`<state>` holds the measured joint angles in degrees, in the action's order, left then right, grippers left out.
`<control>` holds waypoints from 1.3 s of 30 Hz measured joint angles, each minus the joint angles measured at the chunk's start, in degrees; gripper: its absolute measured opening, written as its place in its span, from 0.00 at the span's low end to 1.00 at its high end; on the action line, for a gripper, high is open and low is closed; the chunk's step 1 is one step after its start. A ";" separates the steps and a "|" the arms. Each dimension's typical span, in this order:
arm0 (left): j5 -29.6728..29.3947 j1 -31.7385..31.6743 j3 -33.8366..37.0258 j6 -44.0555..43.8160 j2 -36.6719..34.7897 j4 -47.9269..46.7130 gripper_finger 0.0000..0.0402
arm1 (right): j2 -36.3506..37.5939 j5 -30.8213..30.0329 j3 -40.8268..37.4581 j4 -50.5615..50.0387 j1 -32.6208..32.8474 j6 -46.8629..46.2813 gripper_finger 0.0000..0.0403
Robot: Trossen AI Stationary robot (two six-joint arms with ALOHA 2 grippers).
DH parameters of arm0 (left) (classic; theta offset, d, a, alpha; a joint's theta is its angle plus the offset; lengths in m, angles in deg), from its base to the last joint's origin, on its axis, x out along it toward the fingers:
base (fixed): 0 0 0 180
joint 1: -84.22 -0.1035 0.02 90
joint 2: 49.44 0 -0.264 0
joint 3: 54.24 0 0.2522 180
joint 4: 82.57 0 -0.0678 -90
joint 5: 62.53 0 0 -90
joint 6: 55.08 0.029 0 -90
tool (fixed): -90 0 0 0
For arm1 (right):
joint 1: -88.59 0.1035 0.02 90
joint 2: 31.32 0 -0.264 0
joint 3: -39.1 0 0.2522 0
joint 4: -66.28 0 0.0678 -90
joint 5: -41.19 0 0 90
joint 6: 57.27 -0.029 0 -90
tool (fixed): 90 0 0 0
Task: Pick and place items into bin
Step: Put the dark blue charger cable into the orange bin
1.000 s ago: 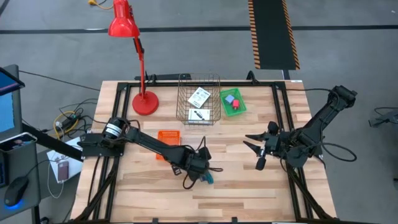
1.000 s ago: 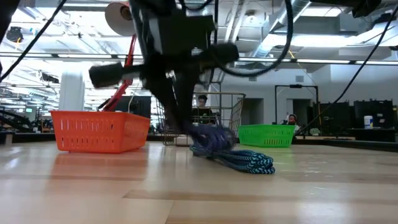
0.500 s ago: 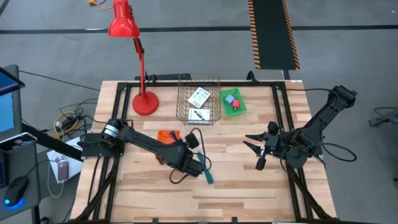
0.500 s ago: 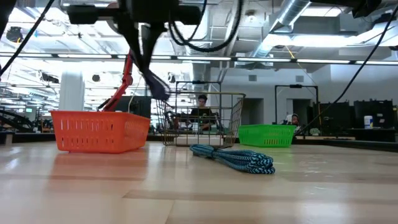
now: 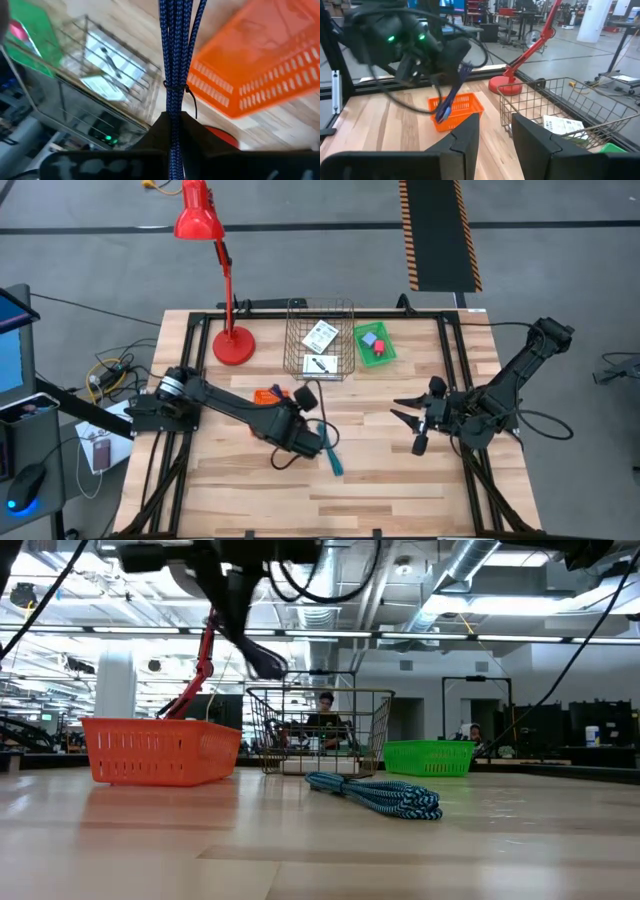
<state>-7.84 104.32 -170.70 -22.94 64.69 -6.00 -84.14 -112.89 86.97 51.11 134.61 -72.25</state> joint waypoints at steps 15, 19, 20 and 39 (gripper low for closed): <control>0.12 -0.28 22.69 -7.42 -17.70 -0.39 0.00 | -0.02 -0.25 0.00 0.13 -0.04 -0.04 0.27; -1.49 -0.28 28.07 -6.47 -17.85 -0.27 0.01 | -0.02 -0.27 0.00 0.51 -0.04 -0.06 0.27; -2.42 -0.28 29.00 -5.81 -17.62 0.21 0.01 | -0.02 -0.27 0.00 0.57 -0.04 -0.07 0.27; -2.37 2.49 30.98 3.61 -17.38 9.71 0.06 | -0.02 -0.25 0.00 0.51 -0.04 -1.64 0.27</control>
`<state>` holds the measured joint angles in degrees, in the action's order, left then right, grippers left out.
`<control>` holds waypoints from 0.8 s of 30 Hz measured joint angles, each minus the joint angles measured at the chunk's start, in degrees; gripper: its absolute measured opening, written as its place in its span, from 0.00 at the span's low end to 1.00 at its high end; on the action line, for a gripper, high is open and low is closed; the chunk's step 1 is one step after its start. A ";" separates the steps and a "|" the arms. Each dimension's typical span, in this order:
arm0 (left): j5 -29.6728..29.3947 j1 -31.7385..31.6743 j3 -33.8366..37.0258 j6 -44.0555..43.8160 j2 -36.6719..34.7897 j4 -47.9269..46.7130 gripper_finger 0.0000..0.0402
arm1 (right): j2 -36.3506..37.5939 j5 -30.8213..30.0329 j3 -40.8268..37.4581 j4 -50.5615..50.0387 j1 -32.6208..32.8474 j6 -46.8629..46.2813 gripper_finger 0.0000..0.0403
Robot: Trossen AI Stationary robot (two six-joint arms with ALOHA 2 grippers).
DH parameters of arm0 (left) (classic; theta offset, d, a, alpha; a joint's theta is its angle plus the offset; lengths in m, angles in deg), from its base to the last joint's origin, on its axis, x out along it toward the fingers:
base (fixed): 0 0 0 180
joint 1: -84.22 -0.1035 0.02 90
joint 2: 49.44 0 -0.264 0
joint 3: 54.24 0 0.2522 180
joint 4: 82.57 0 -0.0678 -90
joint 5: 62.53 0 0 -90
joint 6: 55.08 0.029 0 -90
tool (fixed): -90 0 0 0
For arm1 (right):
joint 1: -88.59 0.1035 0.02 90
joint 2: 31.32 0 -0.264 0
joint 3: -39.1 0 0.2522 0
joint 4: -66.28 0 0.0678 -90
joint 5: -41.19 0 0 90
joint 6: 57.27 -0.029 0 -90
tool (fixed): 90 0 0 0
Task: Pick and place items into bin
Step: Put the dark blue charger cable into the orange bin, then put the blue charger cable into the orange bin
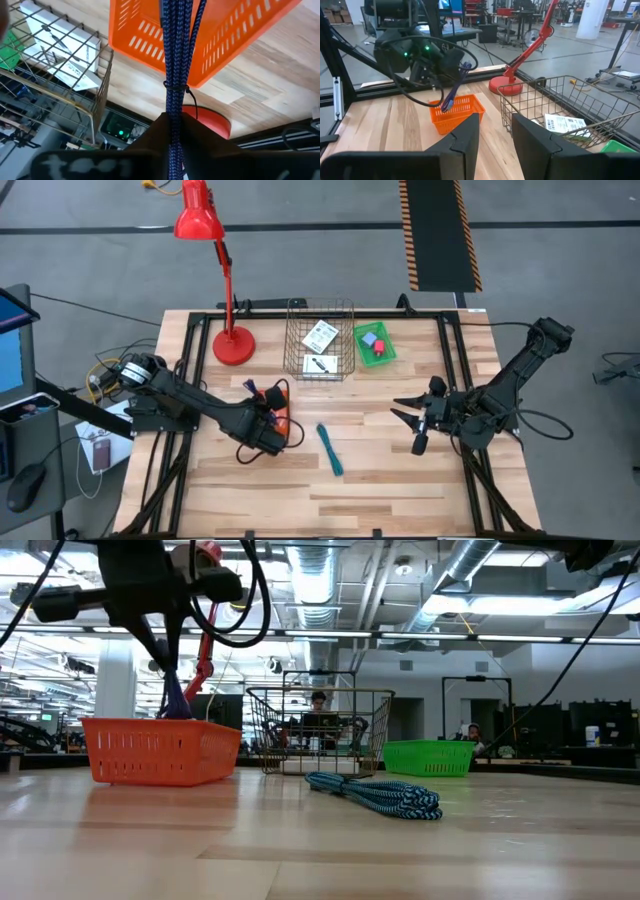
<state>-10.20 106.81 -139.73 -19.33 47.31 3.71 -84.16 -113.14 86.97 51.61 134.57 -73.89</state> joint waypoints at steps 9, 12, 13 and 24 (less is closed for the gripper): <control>0.13 0.00 -0.02 -2.84 0.00 -0.02 0.18 | 0.00 0.02 0.00 0.00 0.00 0.00 0.27; -0.13 0.00 -0.02 -2.89 0.00 -0.02 0.23 | 0.00 0.05 0.00 0.00 0.00 -0.70 0.27; -0.13 0.00 -0.02 -2.87 0.00 0.00 0.25 | 0.00 0.10 0.00 0.00 0.00 -0.92 0.27; -9.19 2.87 -0.02 4.80 0.00 7.58 0.35 | 0.00 1.38 0.00 -0.35 0.00 -0.96 0.27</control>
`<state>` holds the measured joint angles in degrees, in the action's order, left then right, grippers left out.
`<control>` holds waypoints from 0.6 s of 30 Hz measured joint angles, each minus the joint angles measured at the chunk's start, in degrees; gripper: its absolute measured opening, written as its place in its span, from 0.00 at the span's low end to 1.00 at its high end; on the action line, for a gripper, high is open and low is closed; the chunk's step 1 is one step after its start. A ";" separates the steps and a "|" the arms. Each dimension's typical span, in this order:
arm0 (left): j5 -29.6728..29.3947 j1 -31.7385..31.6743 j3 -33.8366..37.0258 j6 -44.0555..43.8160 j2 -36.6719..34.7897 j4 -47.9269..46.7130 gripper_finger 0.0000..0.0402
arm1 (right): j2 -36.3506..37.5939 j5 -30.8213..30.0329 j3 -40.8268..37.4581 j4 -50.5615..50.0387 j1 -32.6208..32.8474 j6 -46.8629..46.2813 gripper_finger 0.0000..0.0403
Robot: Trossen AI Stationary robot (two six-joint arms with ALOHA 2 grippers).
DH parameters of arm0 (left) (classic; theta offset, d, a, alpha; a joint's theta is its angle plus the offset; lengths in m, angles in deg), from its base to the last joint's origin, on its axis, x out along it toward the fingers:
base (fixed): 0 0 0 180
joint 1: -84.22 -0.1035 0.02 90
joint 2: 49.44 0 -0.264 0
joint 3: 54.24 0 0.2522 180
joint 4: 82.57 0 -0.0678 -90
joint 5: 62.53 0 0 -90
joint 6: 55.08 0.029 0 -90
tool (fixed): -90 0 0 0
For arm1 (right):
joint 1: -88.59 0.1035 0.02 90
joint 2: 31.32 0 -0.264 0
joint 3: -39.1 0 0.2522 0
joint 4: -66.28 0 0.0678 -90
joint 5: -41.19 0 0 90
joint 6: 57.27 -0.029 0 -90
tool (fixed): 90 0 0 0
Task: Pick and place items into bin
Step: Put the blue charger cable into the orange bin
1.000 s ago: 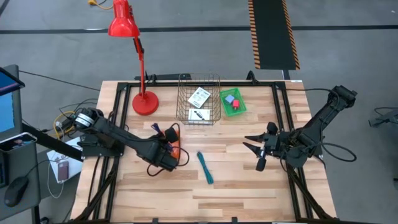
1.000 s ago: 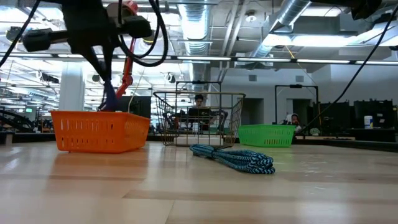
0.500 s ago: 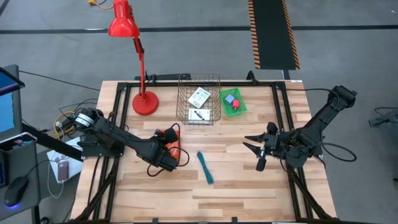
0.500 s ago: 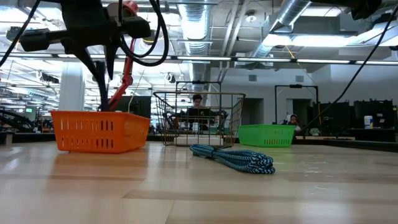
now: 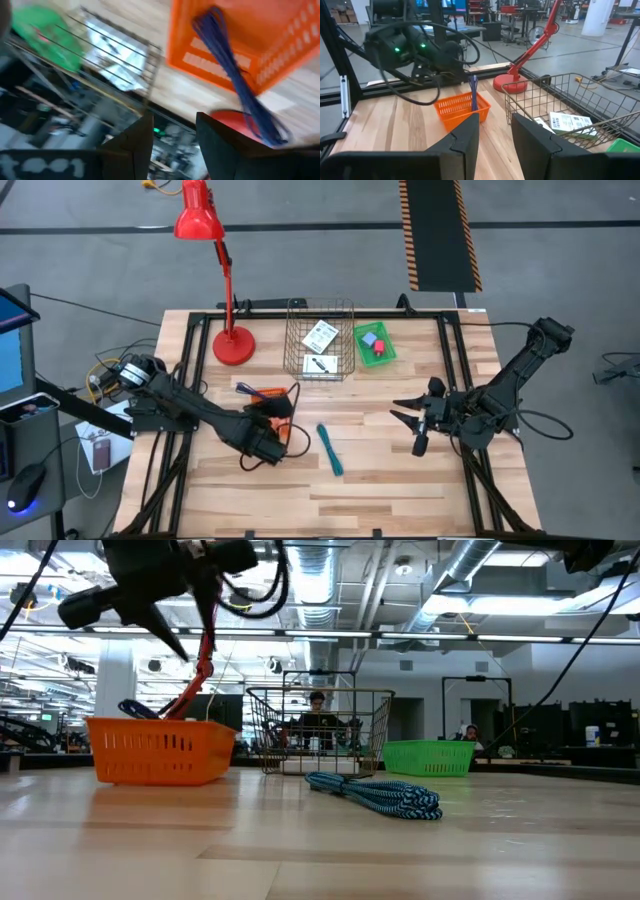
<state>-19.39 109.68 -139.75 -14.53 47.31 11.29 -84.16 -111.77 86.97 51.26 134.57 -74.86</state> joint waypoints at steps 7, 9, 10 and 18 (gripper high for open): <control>-1.36 1.61 0.00 11.18 0.00 12.94 0.35 | 0.00 0.00 0.00 -0.11 0.00 0.00 0.27; -1.02 1.95 0.00 15.17 0.00 18.43 0.35 | 0.00 0.00 0.00 -0.11 0.00 0.00 0.27; -0.40 2.04 0.00 17.22 0.00 21.52 0.35 | 0.00 0.00 0.00 -0.13 0.00 0.00 0.27; 13.49 0.38 -0.02 19.89 0.00 43.92 0.34 | 0.00 0.07 0.00 -0.23 0.00 -0.40 0.27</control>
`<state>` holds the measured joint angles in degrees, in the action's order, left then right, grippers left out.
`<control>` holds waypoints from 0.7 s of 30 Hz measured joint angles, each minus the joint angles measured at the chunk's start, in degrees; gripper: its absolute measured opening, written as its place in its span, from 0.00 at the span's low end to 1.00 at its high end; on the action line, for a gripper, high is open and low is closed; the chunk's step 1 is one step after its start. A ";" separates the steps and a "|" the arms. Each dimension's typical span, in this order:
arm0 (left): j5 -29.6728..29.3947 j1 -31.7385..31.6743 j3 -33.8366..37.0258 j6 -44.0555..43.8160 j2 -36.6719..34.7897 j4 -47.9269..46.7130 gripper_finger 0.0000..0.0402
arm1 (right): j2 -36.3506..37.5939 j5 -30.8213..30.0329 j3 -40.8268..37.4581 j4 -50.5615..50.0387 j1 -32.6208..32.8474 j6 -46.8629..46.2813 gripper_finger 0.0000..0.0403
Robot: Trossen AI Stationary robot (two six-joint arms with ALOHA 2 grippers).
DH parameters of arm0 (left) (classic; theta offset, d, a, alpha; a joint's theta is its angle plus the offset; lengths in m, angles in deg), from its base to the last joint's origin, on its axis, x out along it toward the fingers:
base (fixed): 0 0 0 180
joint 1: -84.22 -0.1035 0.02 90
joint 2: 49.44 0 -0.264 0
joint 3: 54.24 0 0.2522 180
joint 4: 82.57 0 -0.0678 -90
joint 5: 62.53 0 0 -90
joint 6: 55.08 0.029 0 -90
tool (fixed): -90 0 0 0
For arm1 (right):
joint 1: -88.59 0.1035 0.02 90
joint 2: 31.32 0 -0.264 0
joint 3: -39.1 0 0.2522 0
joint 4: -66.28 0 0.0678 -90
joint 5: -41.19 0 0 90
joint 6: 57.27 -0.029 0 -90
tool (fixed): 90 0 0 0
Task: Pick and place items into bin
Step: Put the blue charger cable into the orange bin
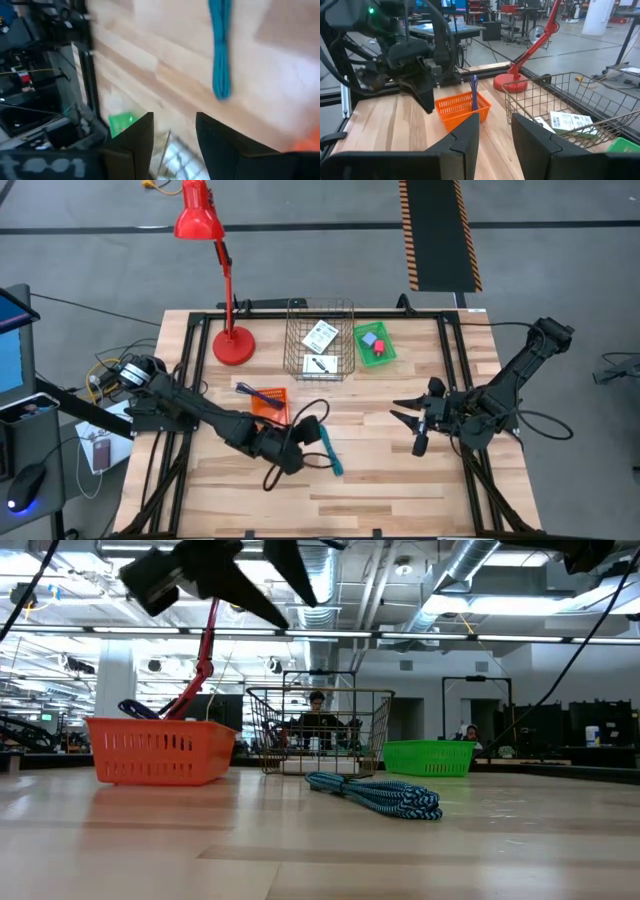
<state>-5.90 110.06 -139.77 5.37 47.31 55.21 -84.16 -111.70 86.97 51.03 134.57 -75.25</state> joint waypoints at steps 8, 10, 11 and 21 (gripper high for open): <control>10.23 -2.85 -0.33 -6.94 1.35 3.45 0.34 | -0.02 0.20 0.00 -5.21 0.00 -6.09 0.27; 11.22 -3.03 -1.37 -8.54 3.15 2.30 0.34 | -0.02 0.20 0.00 -6.25 0.01 -7.35 0.27; 12.10 -3.13 -2.21 -8.72 4.22 2.01 0.34 | -0.02 0.20 0.00 -6.56 0.00 -7.56 0.27; 20.20 -4.41 -12.92 -9.22 16.28 -7.14 0.34 | -0.02 0.26 0.00 -6.67 0.01 -7.56 0.27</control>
<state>14.30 105.65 -152.69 -3.85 63.59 48.07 -84.18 -111.44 86.97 44.36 134.58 -82.81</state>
